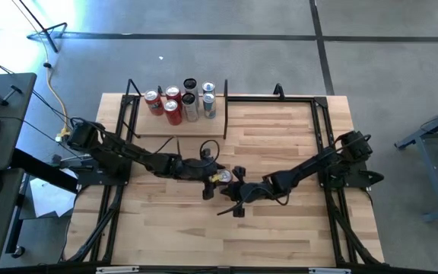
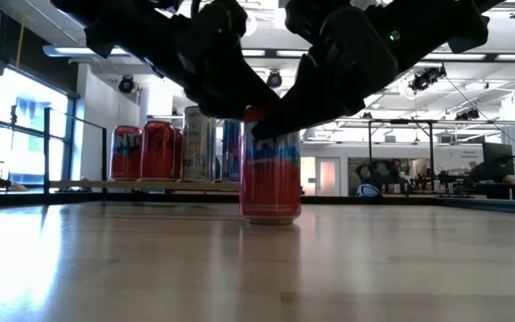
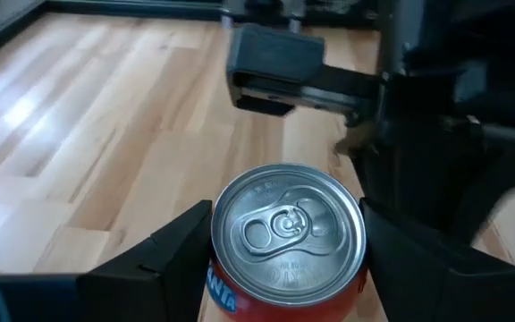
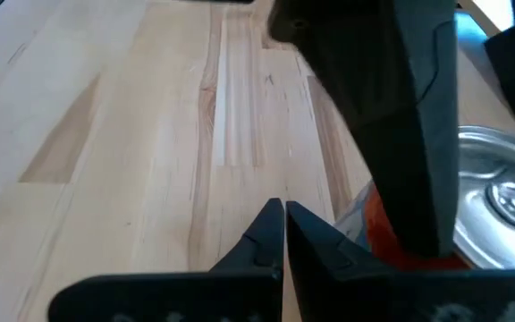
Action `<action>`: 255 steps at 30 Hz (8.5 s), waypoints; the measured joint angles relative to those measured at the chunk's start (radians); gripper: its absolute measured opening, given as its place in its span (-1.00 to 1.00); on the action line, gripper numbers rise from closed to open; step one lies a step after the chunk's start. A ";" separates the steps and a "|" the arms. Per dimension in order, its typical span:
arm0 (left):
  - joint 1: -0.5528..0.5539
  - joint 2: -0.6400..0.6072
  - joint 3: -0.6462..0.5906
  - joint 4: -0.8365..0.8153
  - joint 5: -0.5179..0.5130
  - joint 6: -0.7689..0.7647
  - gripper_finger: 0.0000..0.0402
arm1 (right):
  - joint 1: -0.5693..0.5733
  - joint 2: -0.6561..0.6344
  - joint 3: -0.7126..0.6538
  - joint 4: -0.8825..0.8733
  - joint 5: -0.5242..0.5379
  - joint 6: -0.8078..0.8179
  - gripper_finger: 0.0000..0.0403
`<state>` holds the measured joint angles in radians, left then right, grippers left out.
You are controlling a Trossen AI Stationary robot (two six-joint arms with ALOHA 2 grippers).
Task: Place canned beverage on shelf
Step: Put the red soda can on the shelf aligned with the other red soda can, then return to Home Position
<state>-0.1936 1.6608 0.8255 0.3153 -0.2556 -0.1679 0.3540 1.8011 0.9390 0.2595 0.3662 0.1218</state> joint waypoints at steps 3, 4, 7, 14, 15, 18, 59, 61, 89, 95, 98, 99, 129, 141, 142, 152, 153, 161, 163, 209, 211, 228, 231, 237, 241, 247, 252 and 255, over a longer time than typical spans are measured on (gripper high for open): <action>0.020 -0.032 0.000 -0.055 0.067 0.046 0.16 | 0.000 0.000 0.000 0.000 -0.004 0.000 -1.00; 0.026 -0.047 -0.001 -0.083 0.083 0.058 0.16 | 0.000 0.000 0.000 -0.002 -0.004 0.000 -1.00; 0.039 -0.110 -0.004 -0.180 0.108 0.101 0.16 | 0.000 0.000 0.000 -0.009 -0.005 0.000 -1.00; 0.076 -0.338 -0.007 -0.521 0.102 0.168 0.16 | 0.002 0.000 0.000 -0.016 -0.010 0.000 -1.00; 0.080 -0.376 -0.006 -0.575 0.102 0.177 0.16 | 0.003 0.000 0.000 -0.016 -0.010 0.000 -1.00; 0.100 -0.496 -0.006 -0.741 0.101 0.194 0.16 | 0.003 0.000 0.000 -0.015 -0.011 0.000 -1.00; 0.886 -0.879 -0.056 -1.063 0.172 0.704 0.16 | 0.007 0.000 0.000 -0.003 -0.011 -0.018 -1.00; 0.923 -0.866 -0.057 -1.074 0.185 0.704 0.16 | 0.007 0.000 0.000 -0.003 -0.011 -0.018 -1.00; 1.025 -0.791 -0.057 -0.998 0.100 0.667 0.22 | 0.007 0.000 0.000 -0.003 -0.011 -0.026 -1.00; 1.010 -0.840 -0.056 -0.997 0.086 0.573 0.13 | 0.007 0.000 0.000 -0.003 -0.011 -0.026 -1.00; 1.003 -0.851 -0.043 -0.997 0.092 0.505 0.01 | 0.007 0.000 0.000 -0.003 -0.011 -0.026 -1.00; 1.003 -0.851 -0.037 -0.995 0.092 0.484 -0.04 | 0.007 0.000 0.000 -0.003 -0.011 -0.026 -1.00; 0.997 -0.693 0.059 -1.161 -0.160 0.160 -1.00 | 0.007 -0.001 0.000 0.000 -0.011 -0.033 -1.00; 0.932 -0.769 0.105 -1.215 0.178 0.203 -1.00 | 0.012 -0.001 0.000 -0.037 -0.010 -0.052 -1.00; 0.914 -0.777 0.099 -1.239 0.205 0.224 -1.00 | 0.016 -0.002 0.000 -0.049 -0.009 -0.067 -1.00; 0.803 -0.730 0.021 -1.298 -0.060 0.179 -1.00 | 0.052 -0.024 0.000 -0.068 0.018 -0.077 -1.00; 0.798 -0.721 0.017 -1.292 -0.073 0.180 -1.00 | 0.053 -0.024 0.000 -0.070 0.017 -0.075 -1.00; 0.783 -0.724 0.013 -1.197 -0.113 0.188 -1.00 | 0.086 -0.084 0.000 -0.162 0.015 -0.098 -1.00; 0.765 -0.752 0.013 -1.177 -0.084 0.179 -1.00 | 0.092 -0.113 -0.002 -0.191 0.014 -0.127 -1.00; 0.310 -1.454 -0.765 -0.067 0.280 0.321 -1.00 | -0.172 -1.477 -0.929 0.045 -0.004 -0.288 -1.00; 0.311 -1.467 -0.765 -0.089 0.276 0.328 -1.00 | -0.172 -1.481 -0.929 0.038 -0.001 -0.288 -1.00; 0.312 -1.657 -0.813 -0.232 0.241 0.318 -1.00 | -0.171 -1.560 -0.929 0.000 0.082 -0.312 -1.00; 0.312 -1.657 -0.813 -0.272 0.242 0.298 -1.00 | -0.171 -1.642 -0.929 -0.039 0.070 -0.325 -1.00; 0.312 -1.658 -0.813 -0.258 0.250 0.313 -1.00 | -0.241 -1.799 -0.929 -0.144 -0.085 -0.312 -1.00; 0.321 -1.658 -0.813 -0.260 0.247 0.312 -1.00 | -0.357 -1.797 -0.929 -0.211 -0.194 -0.235 -1.00; 0.343 -1.658 -0.813 -0.263 0.243 0.295 -1.00 | -0.499 -1.800 -0.929 -0.239 -0.327 -0.165 -1.00; 0.365 -1.658 -0.813 -0.277 0.243 0.274 -1.00 | -0.542 -1.799 -0.929 -0.247 -0.373 -0.170 -1.00; 0.372 -1.658 -0.813 -0.274 0.243 0.268 -1.00 | -0.555 -1.799 -0.929 -0.246 -0.389 -0.185 -1.00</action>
<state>0.1783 0.0032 0.0124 0.0410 -0.0124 0.1003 -0.2014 0.0017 0.0097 0.0131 -0.0231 -0.0635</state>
